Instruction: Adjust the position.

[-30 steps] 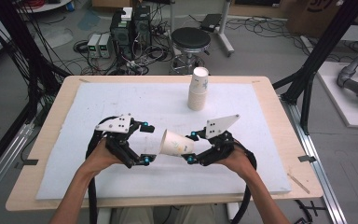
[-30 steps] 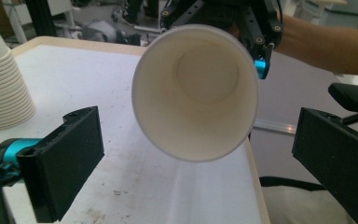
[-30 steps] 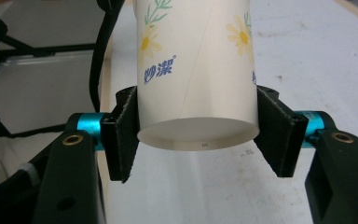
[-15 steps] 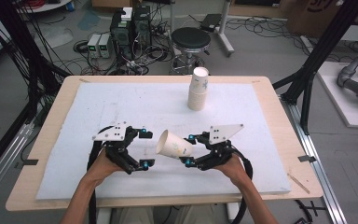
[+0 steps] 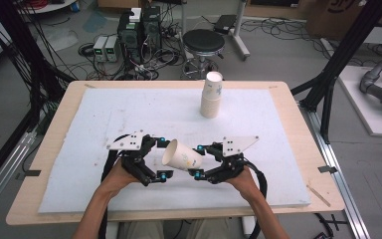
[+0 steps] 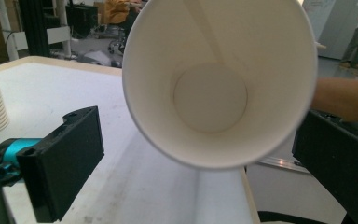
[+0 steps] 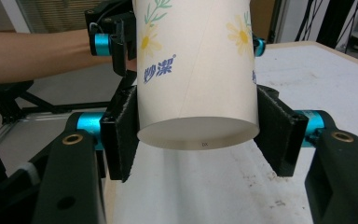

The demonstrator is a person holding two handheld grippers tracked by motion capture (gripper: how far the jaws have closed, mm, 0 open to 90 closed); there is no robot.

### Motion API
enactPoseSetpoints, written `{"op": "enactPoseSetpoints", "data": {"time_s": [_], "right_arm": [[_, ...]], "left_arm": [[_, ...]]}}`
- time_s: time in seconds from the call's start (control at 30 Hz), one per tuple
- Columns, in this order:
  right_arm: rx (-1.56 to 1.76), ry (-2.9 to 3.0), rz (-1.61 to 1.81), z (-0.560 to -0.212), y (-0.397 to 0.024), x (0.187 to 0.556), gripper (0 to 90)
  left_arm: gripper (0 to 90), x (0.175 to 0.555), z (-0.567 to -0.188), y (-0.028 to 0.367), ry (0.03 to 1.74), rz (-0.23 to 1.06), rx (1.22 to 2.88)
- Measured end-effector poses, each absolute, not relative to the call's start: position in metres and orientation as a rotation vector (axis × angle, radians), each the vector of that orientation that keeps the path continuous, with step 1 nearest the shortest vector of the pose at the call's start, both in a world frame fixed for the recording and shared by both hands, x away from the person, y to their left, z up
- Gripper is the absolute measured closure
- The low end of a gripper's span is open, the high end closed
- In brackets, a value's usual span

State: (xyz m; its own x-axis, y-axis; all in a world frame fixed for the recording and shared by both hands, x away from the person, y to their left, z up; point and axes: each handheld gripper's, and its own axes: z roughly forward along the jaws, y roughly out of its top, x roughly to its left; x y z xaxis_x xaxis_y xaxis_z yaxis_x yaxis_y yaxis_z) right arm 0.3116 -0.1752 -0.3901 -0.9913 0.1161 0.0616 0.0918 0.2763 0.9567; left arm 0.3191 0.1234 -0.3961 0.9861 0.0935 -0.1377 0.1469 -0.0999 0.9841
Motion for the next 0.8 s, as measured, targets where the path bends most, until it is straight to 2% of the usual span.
{"op": "enactPoseSetpoints", "data": {"time_s": [0.43, 0.53, 0.73, 0.8], "right_arm": [[0.168, 2.491, 1.894, -0.390, -0.174, 0.311, 38.2], [0.158, 2.496, 1.890, -0.391, -0.174, 0.311, 38.2], [0.138, 2.513, 1.882, -0.391, -0.173, 0.312, 38.2], [0.133, 2.520, 1.885, -0.392, -0.173, 0.312, 38.2]], "left_arm": [[2.0, 0.323, -0.386, 0.103, 0.136, -0.064, 1.701], [8.6, 0.324, -0.386, 0.103, 0.127, -0.064, 1.698], [12.3, 0.324, -0.386, 0.103, 0.109, -0.084, 1.701], [16.9, 0.323, -0.386, 0.104, 0.094, -0.087, 1.694]]}}
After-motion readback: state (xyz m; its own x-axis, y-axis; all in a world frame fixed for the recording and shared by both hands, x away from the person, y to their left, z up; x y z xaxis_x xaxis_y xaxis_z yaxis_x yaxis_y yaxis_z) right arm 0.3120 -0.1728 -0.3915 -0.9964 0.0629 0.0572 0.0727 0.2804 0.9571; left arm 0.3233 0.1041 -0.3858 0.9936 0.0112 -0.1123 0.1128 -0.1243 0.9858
